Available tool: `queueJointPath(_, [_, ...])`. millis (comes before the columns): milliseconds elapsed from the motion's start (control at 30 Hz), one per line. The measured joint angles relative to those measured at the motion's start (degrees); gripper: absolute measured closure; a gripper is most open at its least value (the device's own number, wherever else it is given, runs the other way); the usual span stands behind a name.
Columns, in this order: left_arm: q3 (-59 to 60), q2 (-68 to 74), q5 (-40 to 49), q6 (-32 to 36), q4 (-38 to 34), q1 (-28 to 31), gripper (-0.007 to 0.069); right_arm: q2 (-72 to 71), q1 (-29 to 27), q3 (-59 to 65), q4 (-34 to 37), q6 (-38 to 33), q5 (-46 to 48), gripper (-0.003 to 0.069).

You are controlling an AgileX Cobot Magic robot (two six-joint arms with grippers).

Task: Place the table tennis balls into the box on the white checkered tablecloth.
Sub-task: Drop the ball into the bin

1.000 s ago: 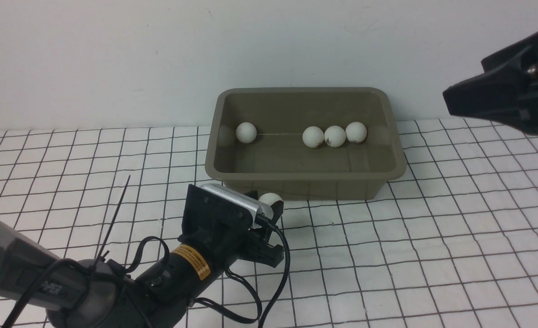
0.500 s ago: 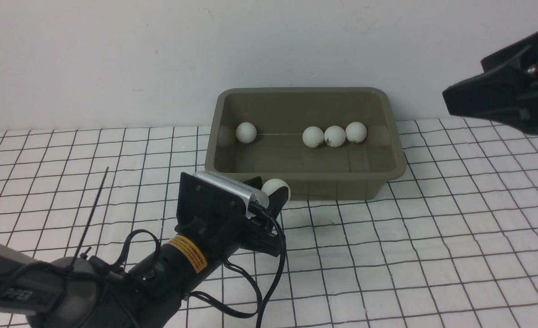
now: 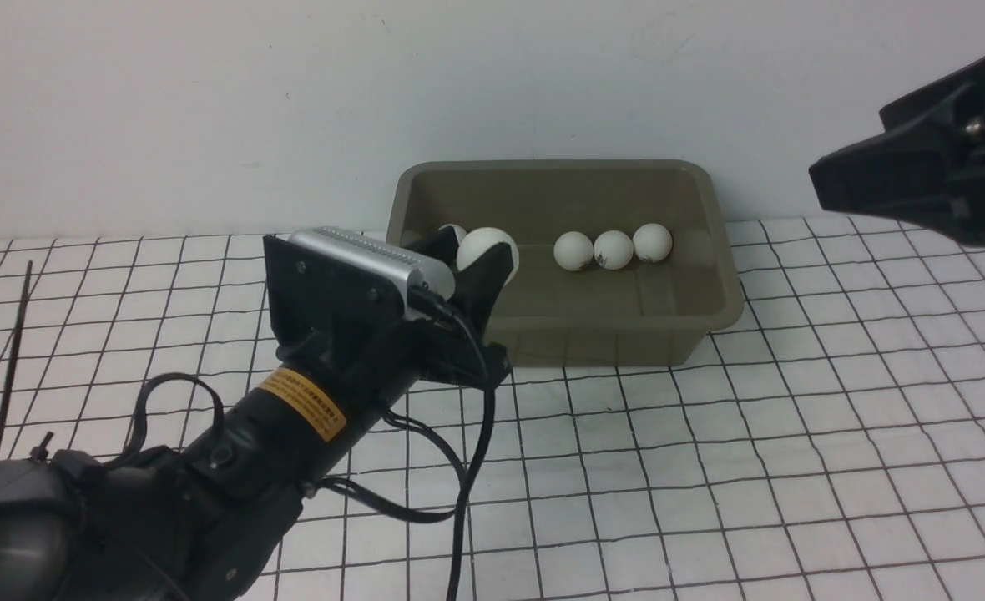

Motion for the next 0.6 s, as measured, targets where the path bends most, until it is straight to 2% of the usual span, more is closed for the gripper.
queueJointPath(333, [-15.9,1.9,24.1,6.7,2.6,4.6,0.0311,0.0,0.0,0.0,0.4,0.0,0.2,0.0164])
queueJointPath(600, [-30.0,12.7,39.4,8.2,11.8,6.7,0.0311,0.0,0.0,0.0,0.4,0.0,0.3,0.0164])
